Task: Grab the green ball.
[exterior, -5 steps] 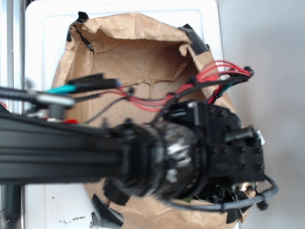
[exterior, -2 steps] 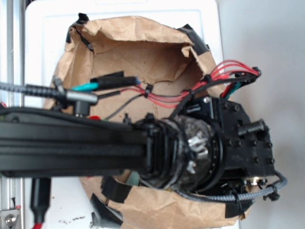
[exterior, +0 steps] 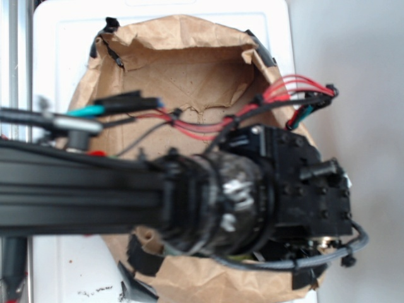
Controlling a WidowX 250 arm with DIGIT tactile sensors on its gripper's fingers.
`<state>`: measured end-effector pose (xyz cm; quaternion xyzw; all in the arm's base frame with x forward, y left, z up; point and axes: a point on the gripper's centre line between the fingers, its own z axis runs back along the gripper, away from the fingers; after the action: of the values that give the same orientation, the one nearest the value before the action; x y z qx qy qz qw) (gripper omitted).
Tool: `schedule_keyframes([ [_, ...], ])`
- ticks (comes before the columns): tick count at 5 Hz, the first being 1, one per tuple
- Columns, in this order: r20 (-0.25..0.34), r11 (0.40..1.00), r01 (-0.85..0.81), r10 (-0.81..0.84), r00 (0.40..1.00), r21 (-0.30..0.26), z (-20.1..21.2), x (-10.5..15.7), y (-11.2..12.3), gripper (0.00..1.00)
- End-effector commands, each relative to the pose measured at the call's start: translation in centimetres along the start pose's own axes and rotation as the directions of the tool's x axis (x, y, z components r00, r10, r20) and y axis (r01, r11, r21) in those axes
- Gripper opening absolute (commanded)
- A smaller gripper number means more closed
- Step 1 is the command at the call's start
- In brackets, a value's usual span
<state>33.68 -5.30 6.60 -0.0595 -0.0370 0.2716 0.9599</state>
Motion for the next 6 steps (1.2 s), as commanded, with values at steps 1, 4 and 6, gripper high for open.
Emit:
schedule_keyframes([
  [1,0.141,0.991,0.050,-0.033,0.989,-0.122,8.8,-0.3,2.0,0.00],
  [4,0.175,0.986,0.138,-0.153,0.973,0.094,17.0,-1.2,6.5,0.00],
  [6,0.198,0.982,0.160,-0.177,0.964,0.095,19.2,-1.1,9.6,0.00],
])
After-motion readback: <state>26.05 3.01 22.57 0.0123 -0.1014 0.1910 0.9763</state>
